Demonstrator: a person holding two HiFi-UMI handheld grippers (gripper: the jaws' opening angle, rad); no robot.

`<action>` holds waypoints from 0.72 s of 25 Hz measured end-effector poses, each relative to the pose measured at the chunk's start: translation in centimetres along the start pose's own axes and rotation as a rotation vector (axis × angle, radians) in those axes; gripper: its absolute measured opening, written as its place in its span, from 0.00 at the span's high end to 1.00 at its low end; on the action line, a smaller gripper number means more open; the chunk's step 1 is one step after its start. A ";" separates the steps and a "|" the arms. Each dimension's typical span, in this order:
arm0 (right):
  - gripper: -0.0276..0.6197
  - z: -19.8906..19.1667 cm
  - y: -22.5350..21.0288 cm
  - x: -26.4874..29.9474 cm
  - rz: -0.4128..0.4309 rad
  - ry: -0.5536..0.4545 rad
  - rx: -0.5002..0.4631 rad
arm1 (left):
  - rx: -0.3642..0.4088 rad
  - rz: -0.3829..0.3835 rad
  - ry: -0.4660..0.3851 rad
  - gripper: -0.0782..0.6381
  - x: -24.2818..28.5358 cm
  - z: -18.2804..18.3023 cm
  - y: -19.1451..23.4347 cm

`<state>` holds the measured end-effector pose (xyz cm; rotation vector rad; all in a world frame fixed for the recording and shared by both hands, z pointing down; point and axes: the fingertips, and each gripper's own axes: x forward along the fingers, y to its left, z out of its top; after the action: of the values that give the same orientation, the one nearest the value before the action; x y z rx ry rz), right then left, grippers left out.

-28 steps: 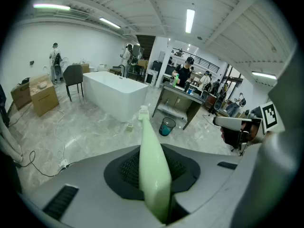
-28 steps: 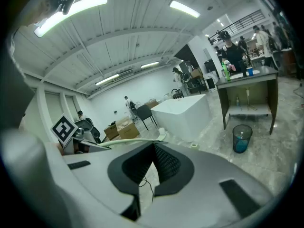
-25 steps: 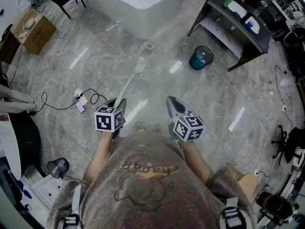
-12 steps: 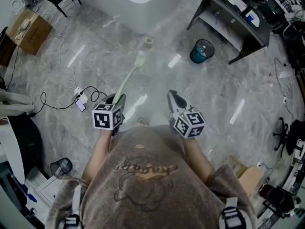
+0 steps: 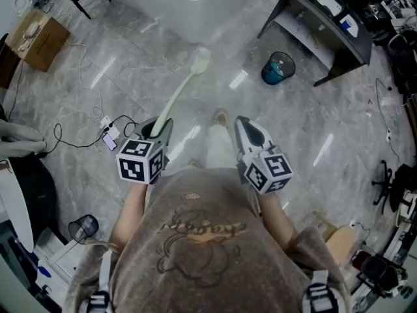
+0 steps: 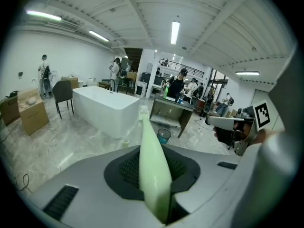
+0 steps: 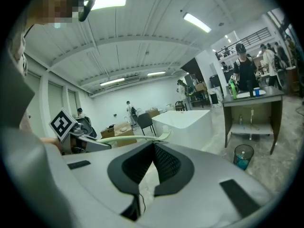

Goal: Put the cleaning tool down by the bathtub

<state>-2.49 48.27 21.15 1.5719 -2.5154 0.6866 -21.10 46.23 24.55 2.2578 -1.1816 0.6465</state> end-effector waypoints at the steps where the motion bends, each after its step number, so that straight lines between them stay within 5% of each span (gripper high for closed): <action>1: 0.96 0.4 -0.1 0.3 0.003 -0.009 0.002 | 0.000 0.000 -0.007 0.78 0.2 0.4 0.2; 18: 0.96 6.9 -8.8 12.0 0.029 -0.024 0.026 | -0.014 0.002 0.005 0.78 11.5 9.1 4.1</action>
<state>0.66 32.23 21.58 1.5639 -2.5615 0.7117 -17.14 31.57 25.63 2.2423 -1.1819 0.6421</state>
